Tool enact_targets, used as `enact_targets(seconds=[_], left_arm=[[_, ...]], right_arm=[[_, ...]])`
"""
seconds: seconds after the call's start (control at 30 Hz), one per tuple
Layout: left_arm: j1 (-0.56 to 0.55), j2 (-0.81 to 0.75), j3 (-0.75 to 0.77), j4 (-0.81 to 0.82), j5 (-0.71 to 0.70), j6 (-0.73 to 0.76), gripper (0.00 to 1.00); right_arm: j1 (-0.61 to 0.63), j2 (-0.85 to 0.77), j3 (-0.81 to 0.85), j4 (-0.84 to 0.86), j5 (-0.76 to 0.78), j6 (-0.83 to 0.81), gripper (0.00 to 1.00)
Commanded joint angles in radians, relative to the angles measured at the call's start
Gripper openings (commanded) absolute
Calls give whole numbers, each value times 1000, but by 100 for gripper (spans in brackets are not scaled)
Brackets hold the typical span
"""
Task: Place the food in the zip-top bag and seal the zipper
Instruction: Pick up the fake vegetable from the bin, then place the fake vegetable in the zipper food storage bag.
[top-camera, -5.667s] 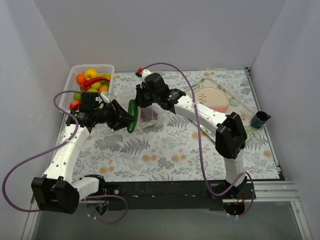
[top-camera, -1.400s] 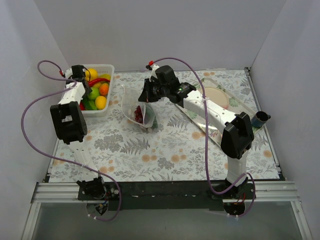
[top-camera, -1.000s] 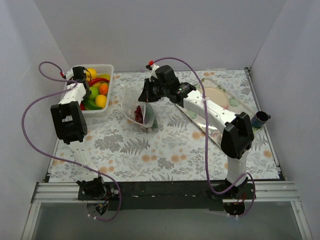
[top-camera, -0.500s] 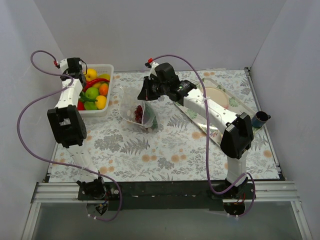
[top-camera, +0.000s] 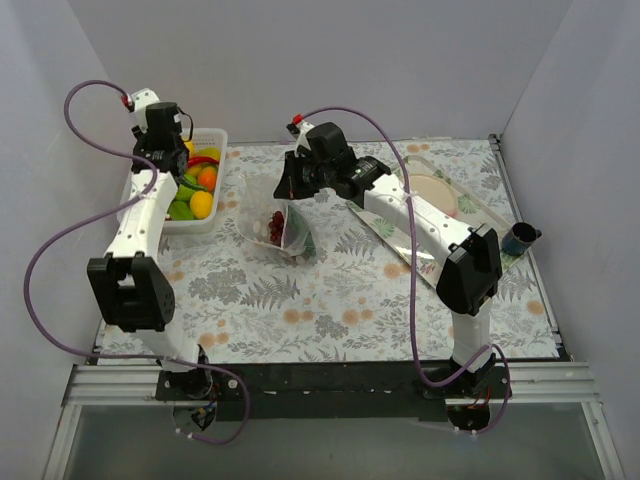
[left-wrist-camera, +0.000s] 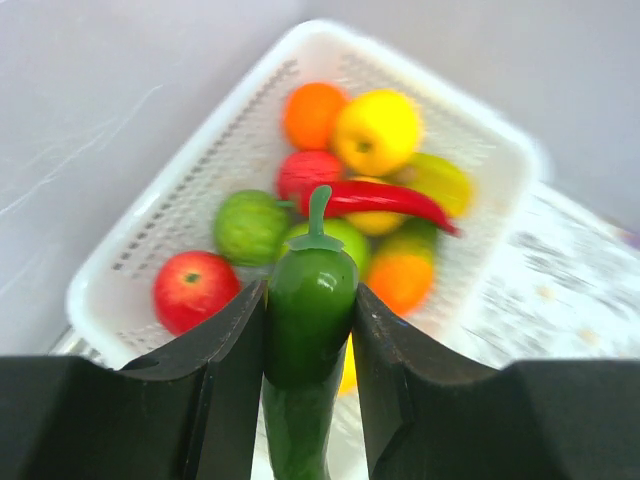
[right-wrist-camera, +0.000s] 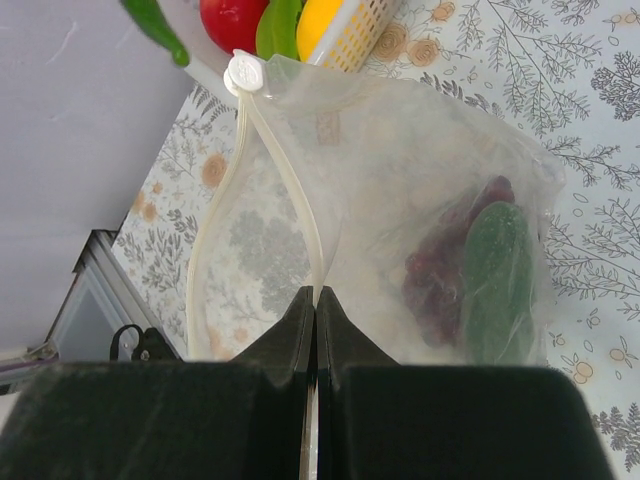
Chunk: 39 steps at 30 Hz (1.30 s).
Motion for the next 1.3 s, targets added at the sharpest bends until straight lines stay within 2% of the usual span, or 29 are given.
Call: enact_targets(seconds=[0.0, 0.23, 0.47, 0.87, 0.9, 1.0, 1.27], left_arm=[[-72, -243, -114, 148, 186, 28, 5], [-94, -478, -316, 297, 482, -96, 6], [-135, -647, -596, 536, 636, -171, 7], [-319, -650, -795, 773, 561, -177, 7], [-332, -651, -829, 791, 497, -167, 7], [-375, -644, -883, 869, 434, -132, 7], [-441, -634, -949, 912, 349, -128, 8]], right_arm=[[4, 11, 59, 4, -4, -14, 1], [4, 12, 58, 8, -14, 4, 1], [1, -1, 32, 25, -37, 33, 1], [0, -9, 26, 11, -34, 55, 1], [0, -9, 30, 10, -36, 56, 1], [0, -9, 38, 1, -37, 58, 1], [-4, 14, 93, -33, -34, 56, 1]])
